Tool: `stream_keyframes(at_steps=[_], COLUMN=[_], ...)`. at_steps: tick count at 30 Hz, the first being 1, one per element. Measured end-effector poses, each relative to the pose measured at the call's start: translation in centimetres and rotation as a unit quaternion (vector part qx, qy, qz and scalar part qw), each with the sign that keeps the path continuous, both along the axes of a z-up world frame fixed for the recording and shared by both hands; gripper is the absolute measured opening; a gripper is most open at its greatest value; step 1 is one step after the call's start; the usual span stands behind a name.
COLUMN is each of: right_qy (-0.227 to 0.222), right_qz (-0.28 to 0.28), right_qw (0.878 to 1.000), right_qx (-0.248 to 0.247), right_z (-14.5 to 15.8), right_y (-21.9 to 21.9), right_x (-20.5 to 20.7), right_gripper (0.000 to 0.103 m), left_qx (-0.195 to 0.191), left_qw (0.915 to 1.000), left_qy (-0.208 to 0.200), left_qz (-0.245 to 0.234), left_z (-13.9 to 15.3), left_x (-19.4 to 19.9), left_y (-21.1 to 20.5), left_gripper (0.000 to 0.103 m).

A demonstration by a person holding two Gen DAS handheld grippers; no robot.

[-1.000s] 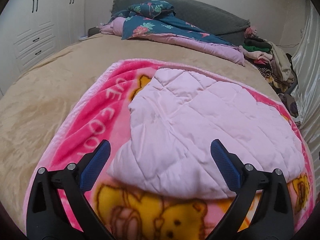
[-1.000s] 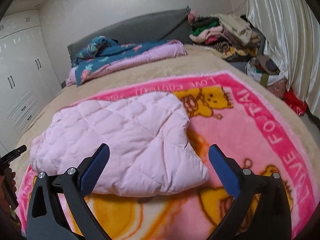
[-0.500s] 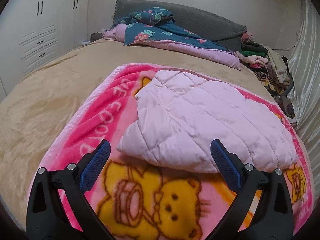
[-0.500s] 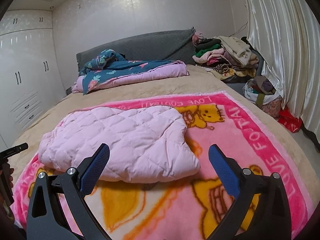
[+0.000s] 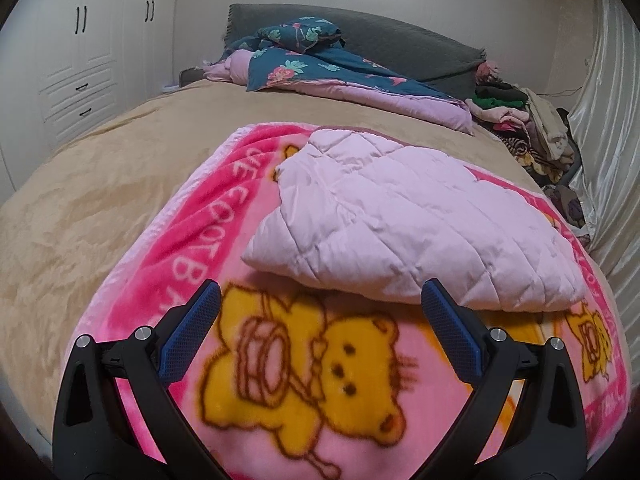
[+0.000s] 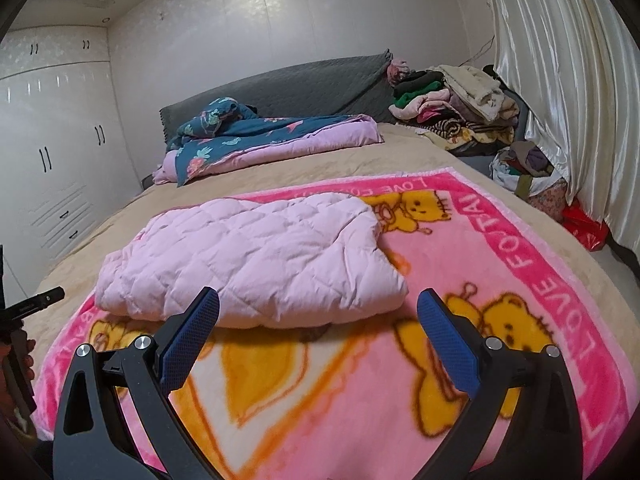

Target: Fold large clothes

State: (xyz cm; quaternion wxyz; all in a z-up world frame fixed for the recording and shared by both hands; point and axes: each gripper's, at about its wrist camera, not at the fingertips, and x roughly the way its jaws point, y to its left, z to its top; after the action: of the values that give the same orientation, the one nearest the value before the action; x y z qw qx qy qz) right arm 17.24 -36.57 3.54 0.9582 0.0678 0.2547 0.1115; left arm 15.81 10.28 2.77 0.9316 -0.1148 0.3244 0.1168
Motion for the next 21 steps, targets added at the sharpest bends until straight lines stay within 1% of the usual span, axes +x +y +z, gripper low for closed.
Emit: stream_keyframes(at_steps=[4, 10, 16, 21], right_qy=[0.010, 0.048, 0.082, 0.112], right_qz=[0.003, -0.003, -0.017, -0.040], right_qw=[1.000, 0.998, 0.995, 0.989], right_qx=[0.011, 0.037, 0.054, 0.086], right_z=[-0.7, -2.8, -5.0, -6.7], right_y=[0.2, 0.7, 1.0, 0.5], right_x=[-0.8, -0.7, 0.5, 2.5], right_gripper=[0.099, 0.099, 0.099, 0.099], left_qx=[-0.018, -0.048, -0.088, -0.113], left_qw=[0.9998, 0.9985, 0.9947, 0.9914], left_qy=[0.004, 0.026, 0.048, 0.060], left_qz=[0.003, 0.011, 0.020, 0.028], left_z=[-0.7, -2.9, -5.1, -6.4], left_x=[-1.0, -1.3, -0.4, 0.9], left_y=[-0.1, -0.1, 0.4, 1.0], left_gripper=[0.094, 0.094, 0.094, 0.094])
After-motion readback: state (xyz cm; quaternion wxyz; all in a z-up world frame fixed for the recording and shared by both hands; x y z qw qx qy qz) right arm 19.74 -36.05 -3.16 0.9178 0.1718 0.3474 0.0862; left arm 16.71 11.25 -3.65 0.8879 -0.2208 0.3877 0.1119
